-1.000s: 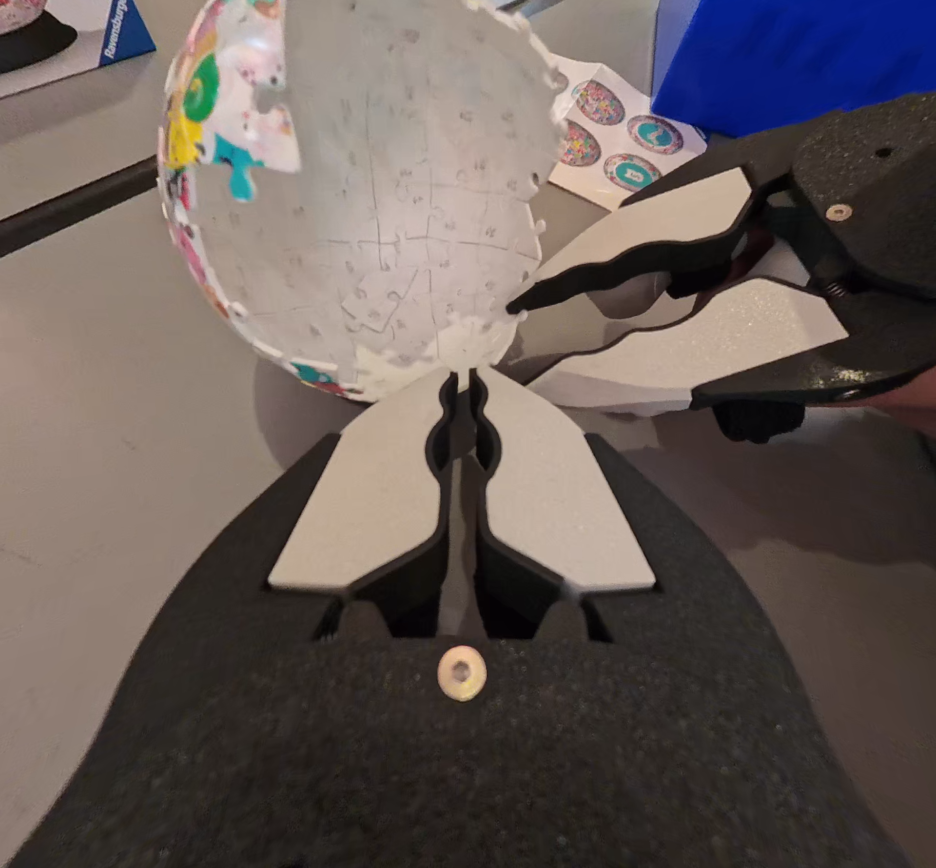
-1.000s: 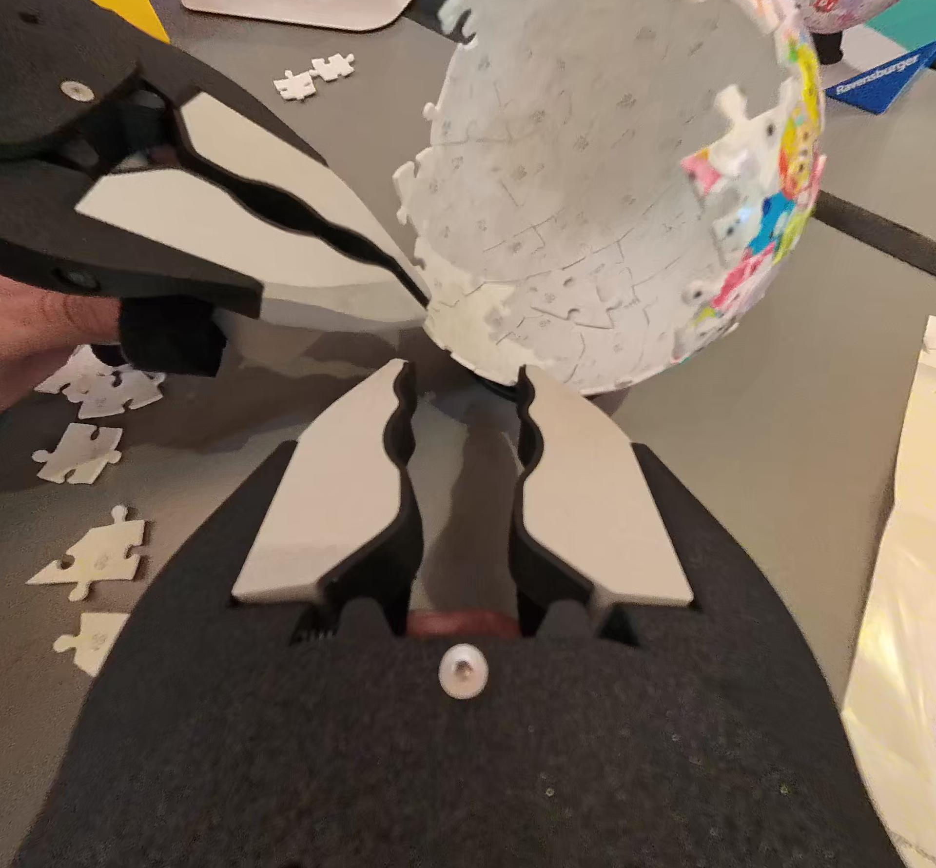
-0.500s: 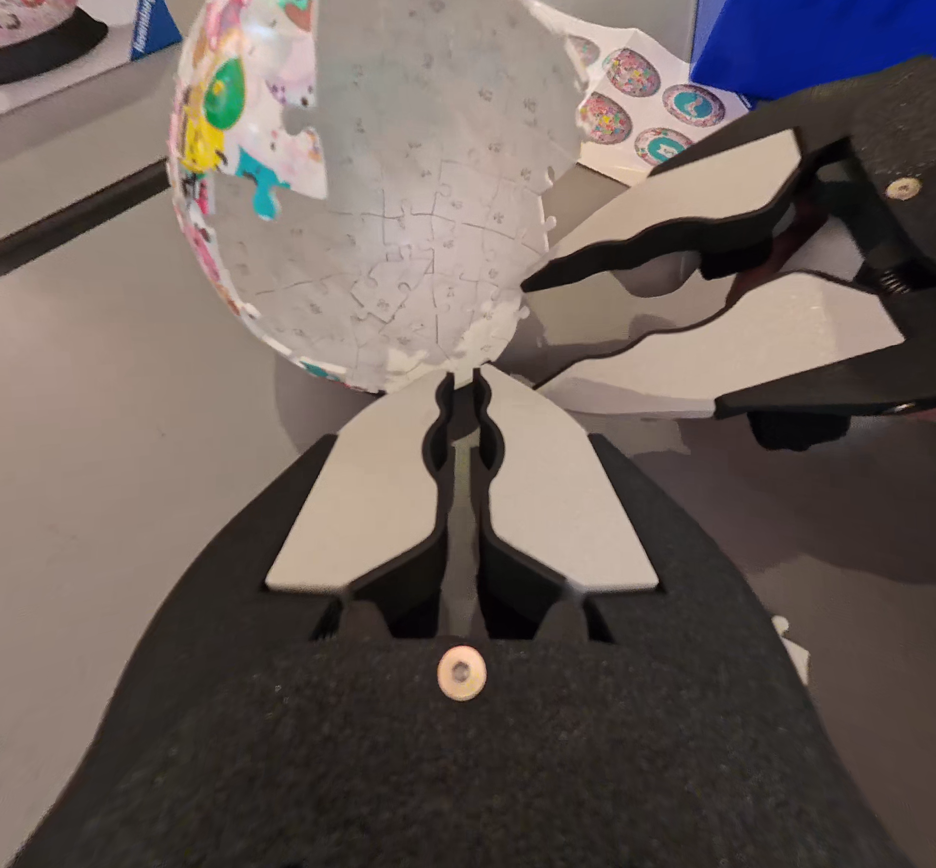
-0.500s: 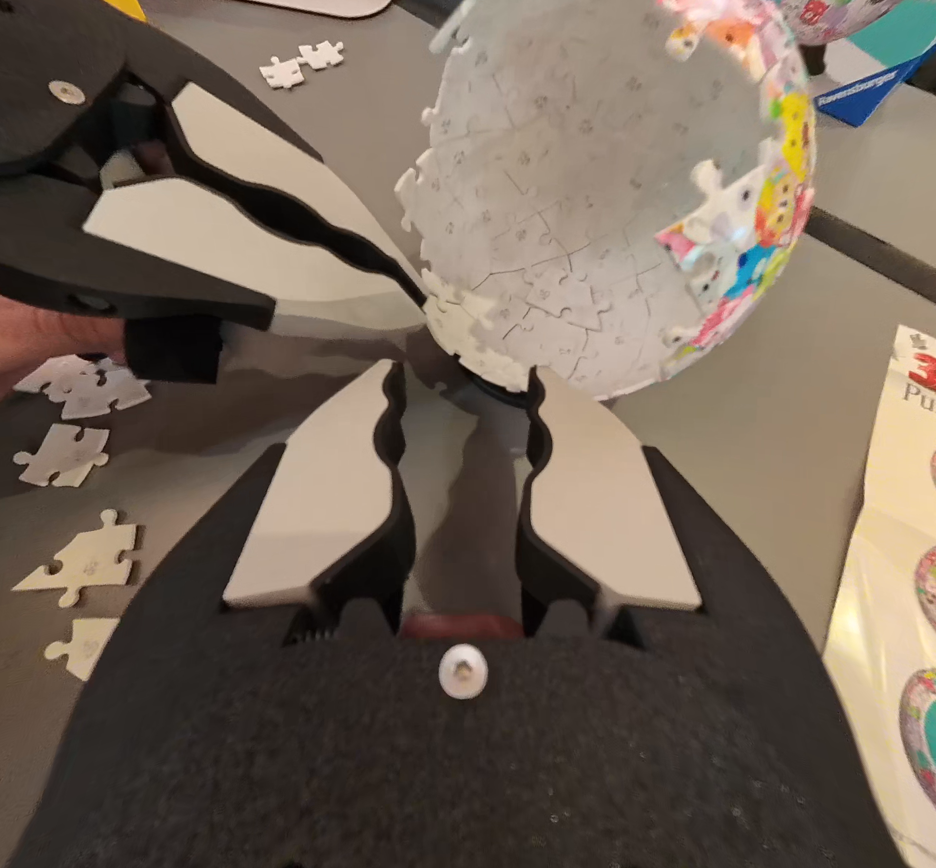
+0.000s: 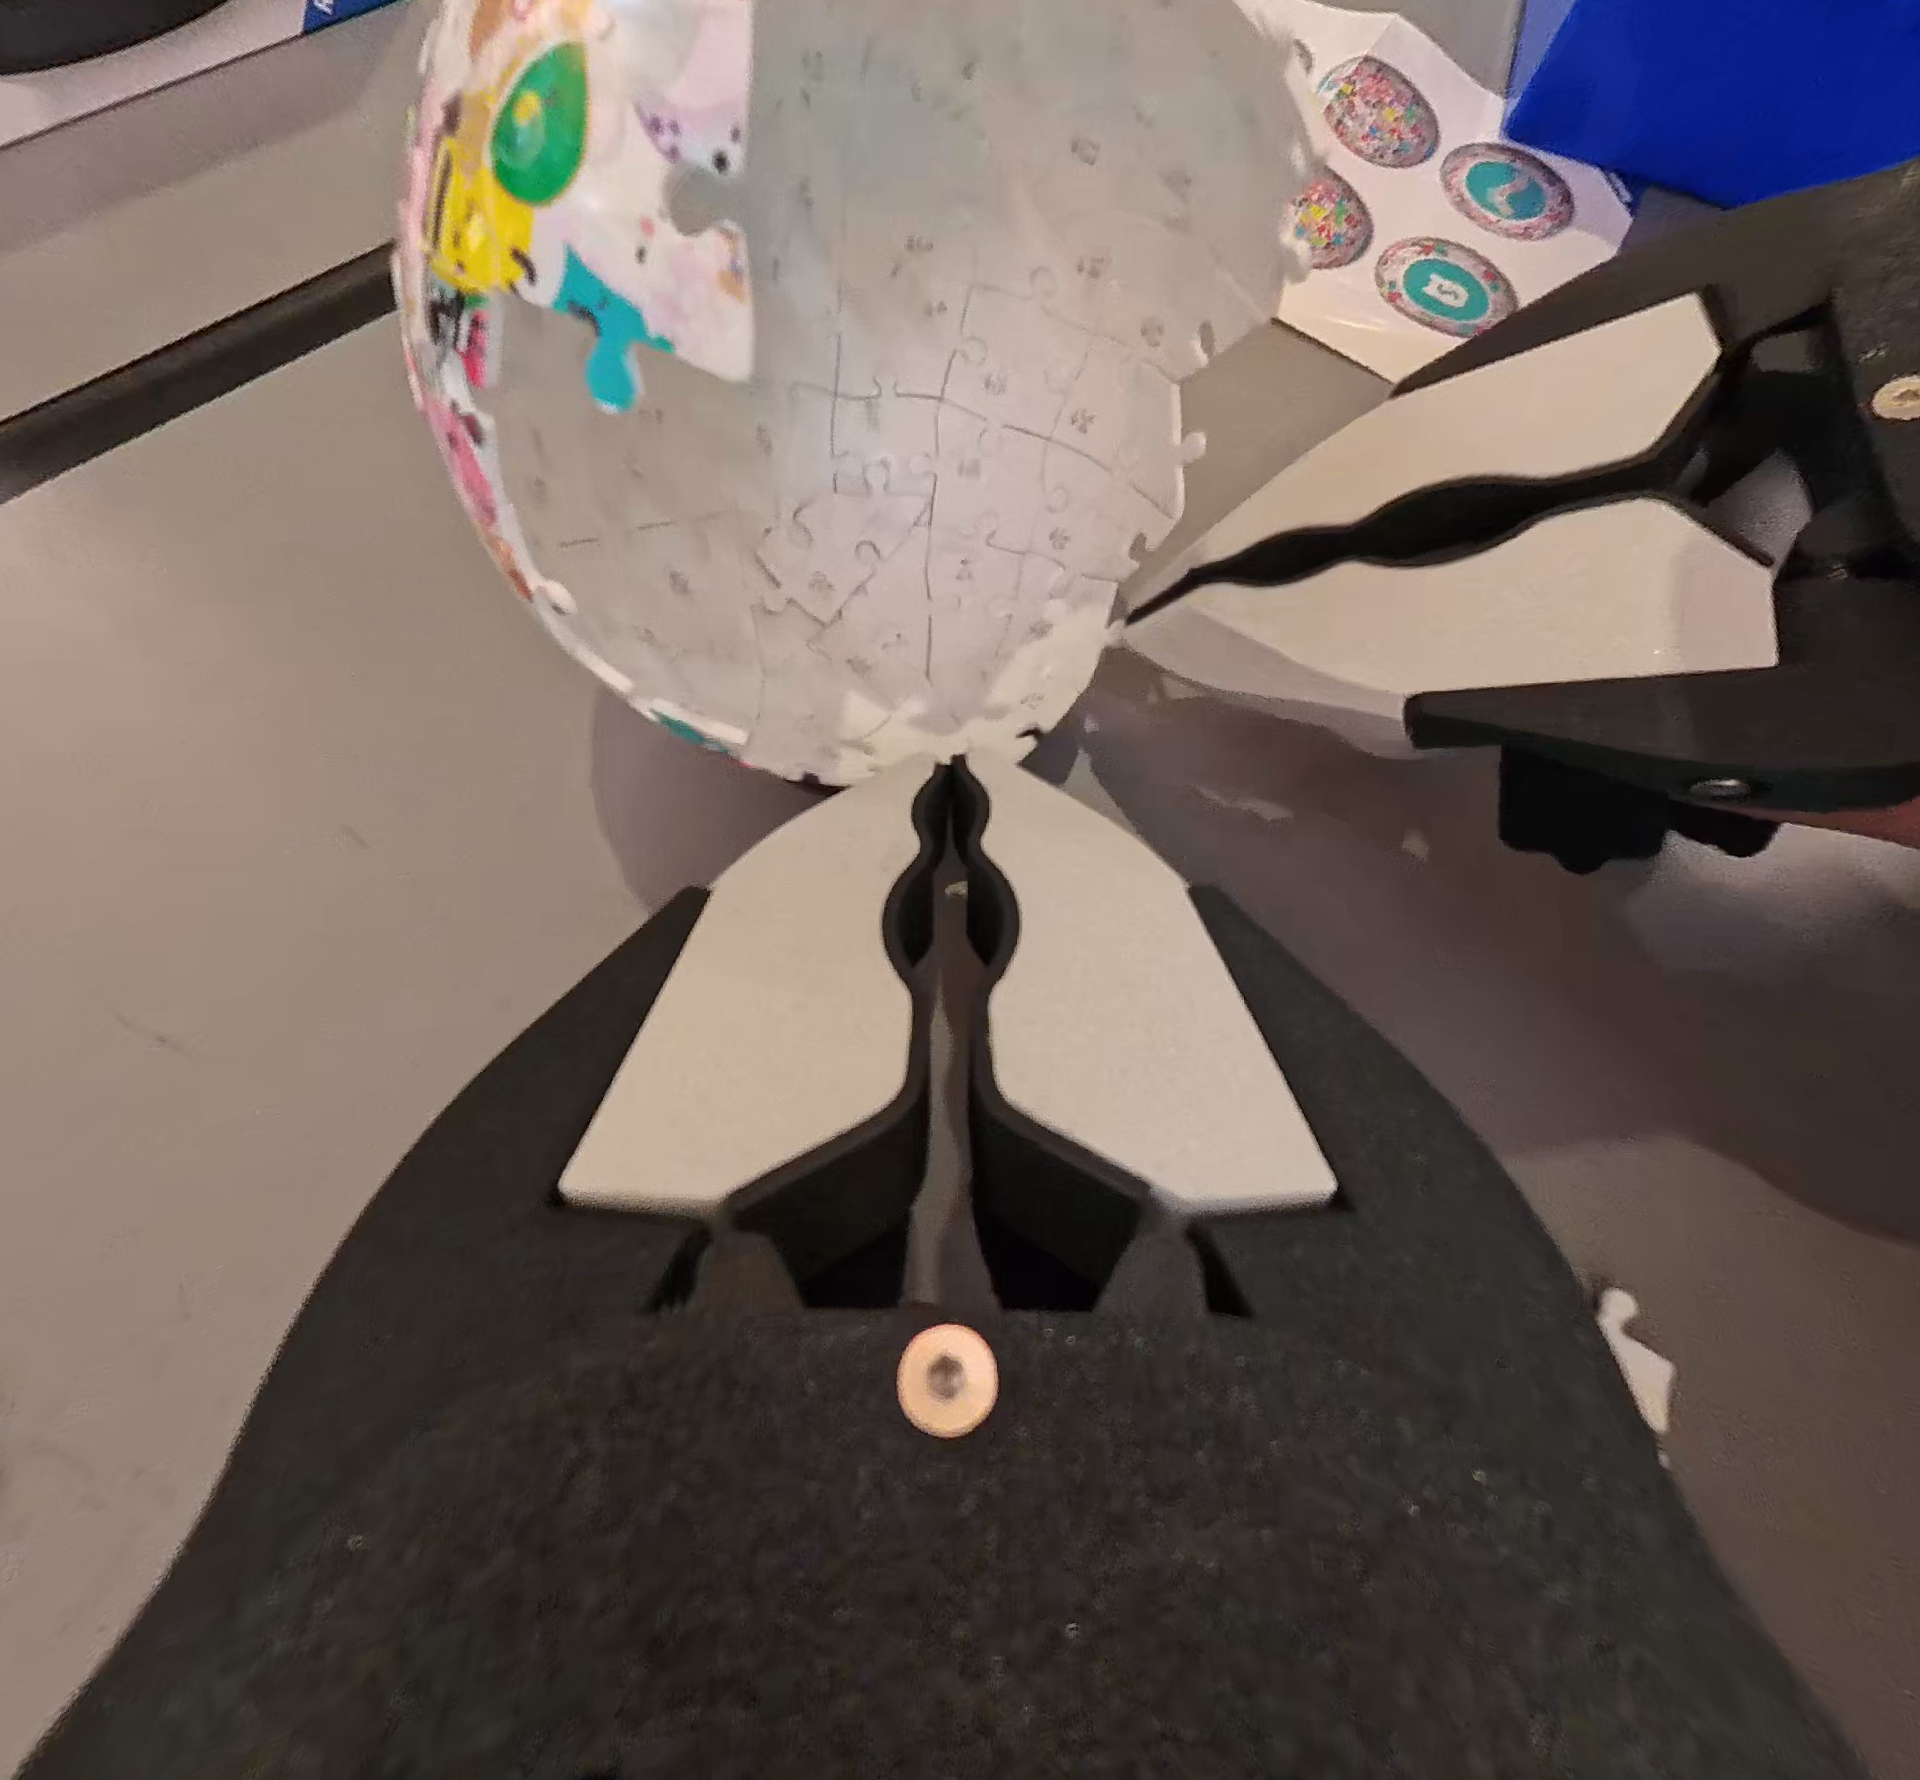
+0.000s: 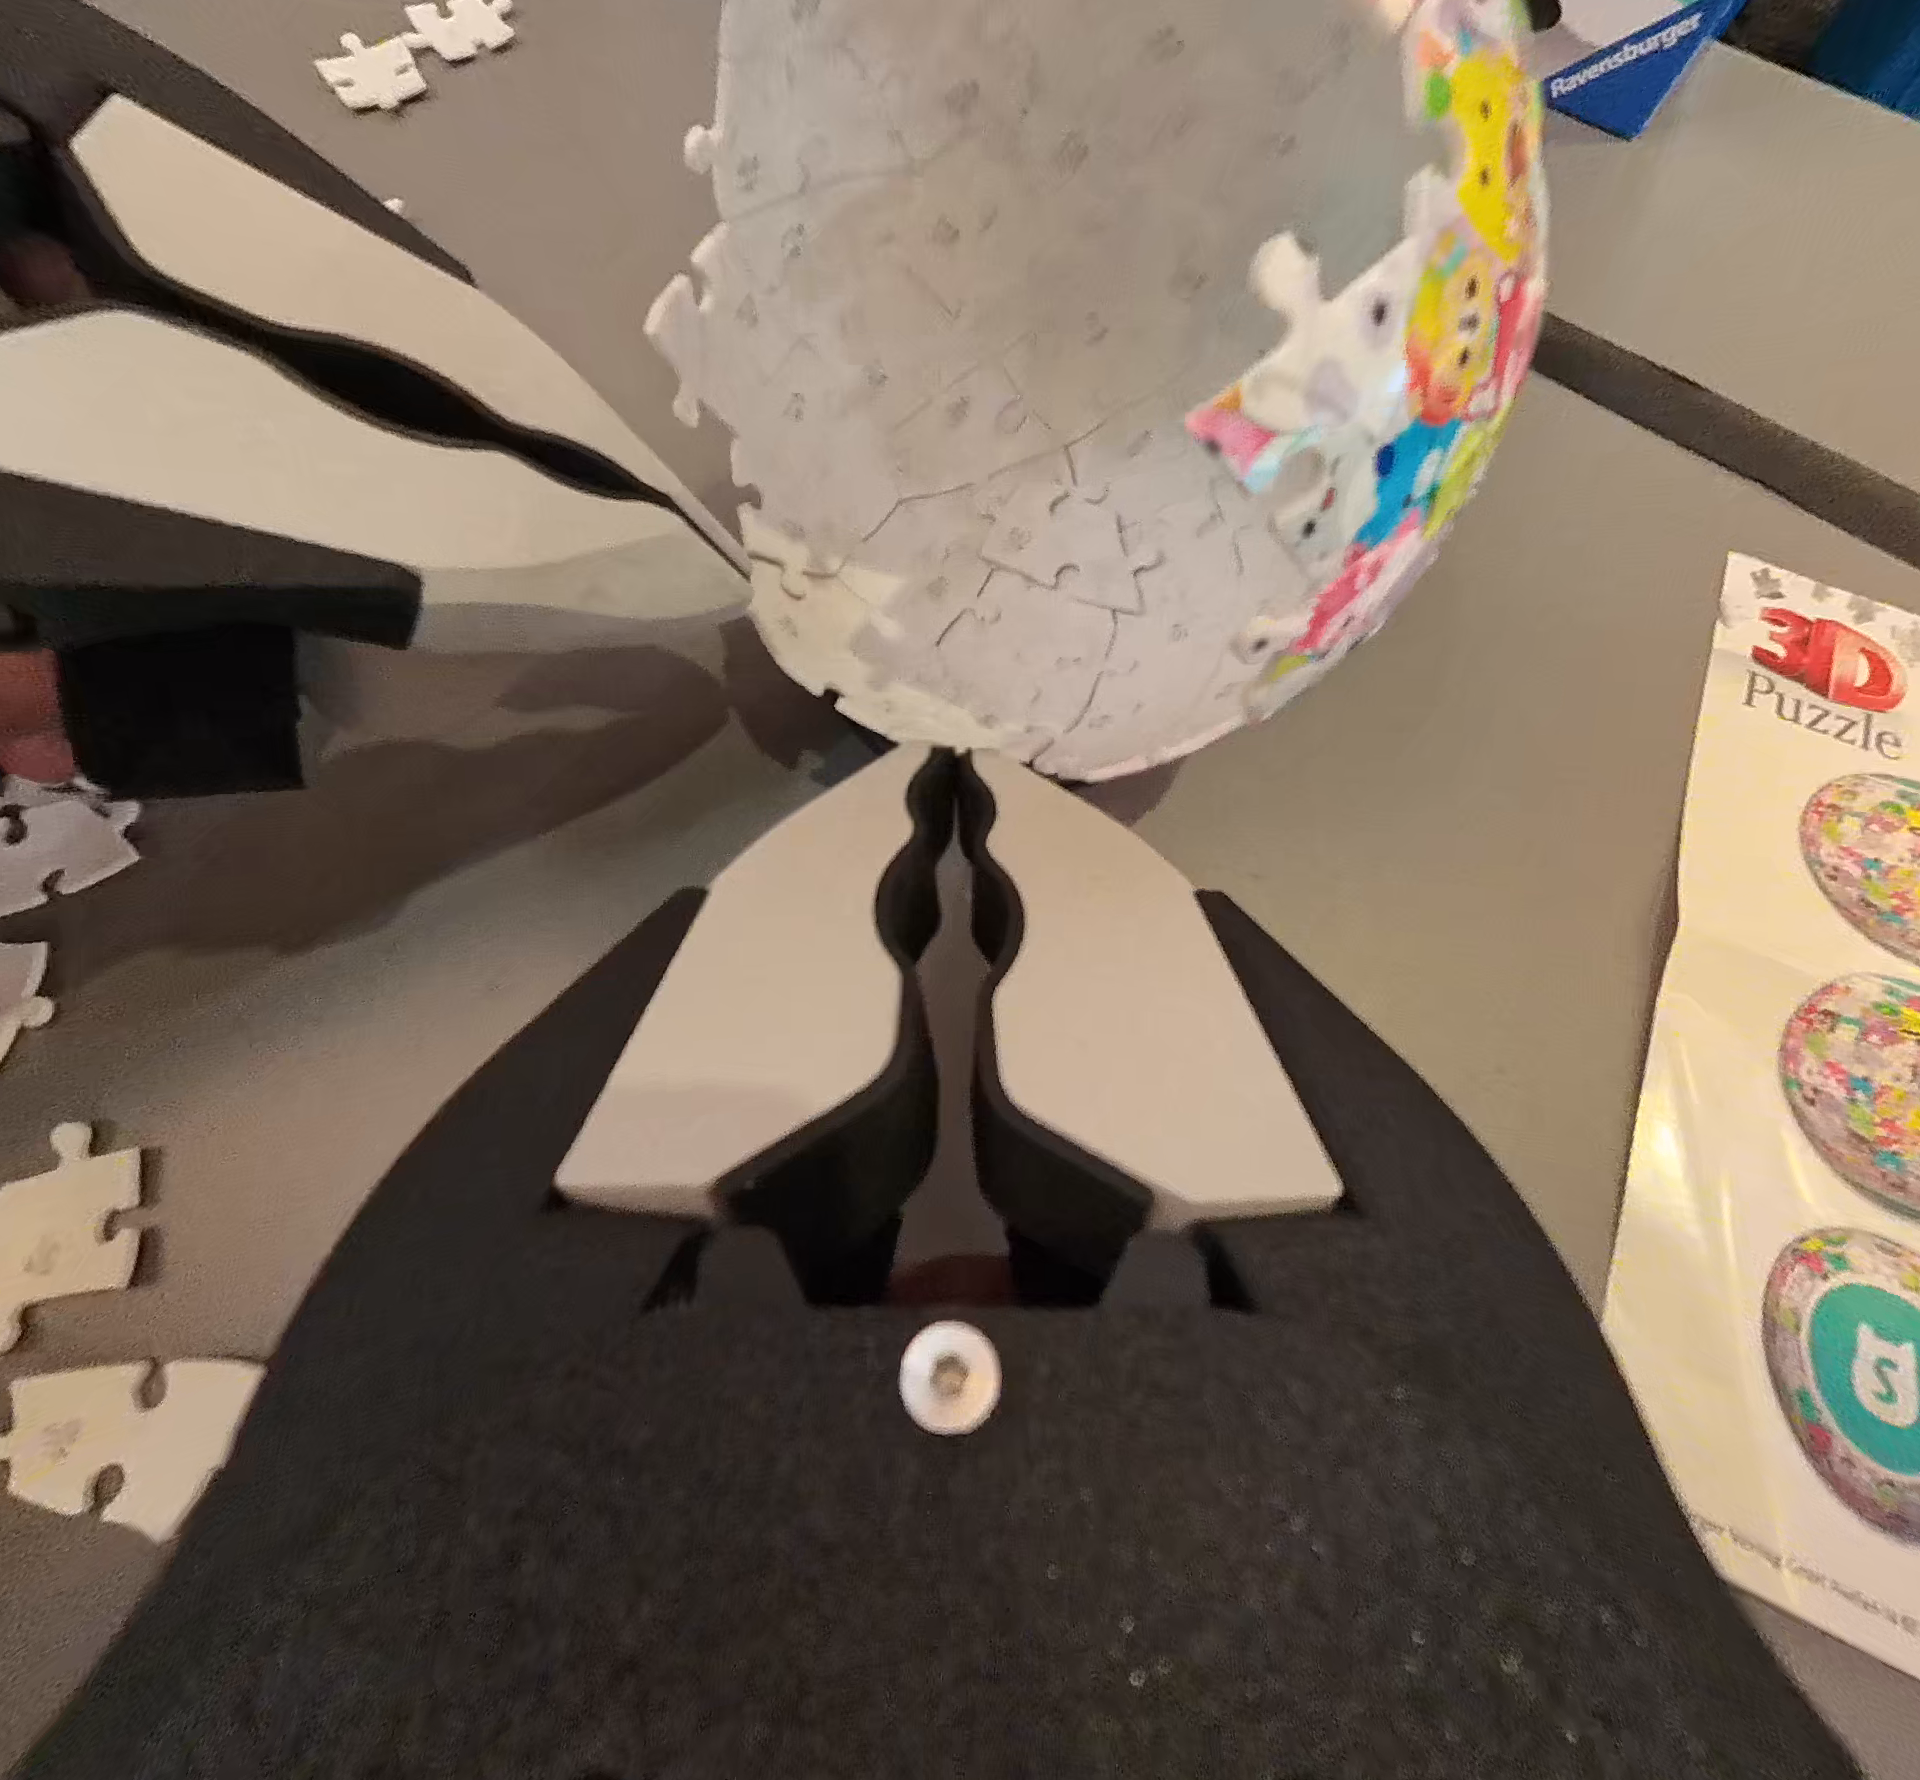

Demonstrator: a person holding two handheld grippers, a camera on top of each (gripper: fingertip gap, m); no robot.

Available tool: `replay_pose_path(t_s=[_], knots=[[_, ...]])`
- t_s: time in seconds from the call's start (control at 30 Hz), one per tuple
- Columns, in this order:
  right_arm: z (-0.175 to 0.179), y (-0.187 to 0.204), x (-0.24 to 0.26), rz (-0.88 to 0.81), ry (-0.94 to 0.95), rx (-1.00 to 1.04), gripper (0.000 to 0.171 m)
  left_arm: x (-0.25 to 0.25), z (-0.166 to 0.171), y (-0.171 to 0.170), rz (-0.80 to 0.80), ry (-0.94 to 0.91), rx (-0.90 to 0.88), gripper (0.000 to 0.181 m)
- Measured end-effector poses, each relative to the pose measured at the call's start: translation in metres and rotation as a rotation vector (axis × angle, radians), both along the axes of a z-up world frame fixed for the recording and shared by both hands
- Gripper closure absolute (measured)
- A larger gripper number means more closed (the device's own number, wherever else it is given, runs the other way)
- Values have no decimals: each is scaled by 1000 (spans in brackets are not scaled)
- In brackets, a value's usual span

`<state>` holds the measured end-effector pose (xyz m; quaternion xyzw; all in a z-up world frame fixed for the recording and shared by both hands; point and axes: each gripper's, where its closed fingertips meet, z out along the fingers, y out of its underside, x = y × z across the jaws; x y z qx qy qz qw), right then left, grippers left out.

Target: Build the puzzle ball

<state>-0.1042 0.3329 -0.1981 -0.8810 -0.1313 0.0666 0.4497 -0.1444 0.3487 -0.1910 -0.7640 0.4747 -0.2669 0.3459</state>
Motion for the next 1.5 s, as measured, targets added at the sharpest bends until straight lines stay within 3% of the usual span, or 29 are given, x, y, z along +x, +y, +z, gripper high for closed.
replay_pose_path(t_s=[0.37, 0.5, 0.63, 0.83, 1.03, 1.13, 1.2, 1.3, 1.4, 1.5], knots=[[-5, 5, -2, -5, -16, -31, 169, 3, -7, 7, 29, 22, -41, 180], [9, -5, -5, 30, -15, 35, 161, 1, 1, -2, 11, 5, 5, 165], [30, -33, -6, 85, -53, 180, 152, -10, 20, -20, -14, -55, 69, 152], [48, -84, -4, 79, -80, 303, 151, -34, 34, -49, -30, -88, 66, 152], [56, -141, -13, 40, 101, 352, 149, -48, 61, -82, -60, -205, 29, 131], [67, -158, -14, 41, 86, 375, 142, -68, 62, -100, -56, -230, 50, 117], [82, -161, -13, 62, 21, 434, 126, -81, 58, -112, -41, -262, 72, 116], [74, -164, -9, 77, -49, 450, 117, -86, 74, -121, -28, -364, 80, 100], [67, -162, -6, 51, 13, 397, 110, -91, 80, -117, 1, -359, 183, 101], [54, -164, -8, 38, 137, 291, 101, -98, 73, -115, 45, -314, 208, 90]])
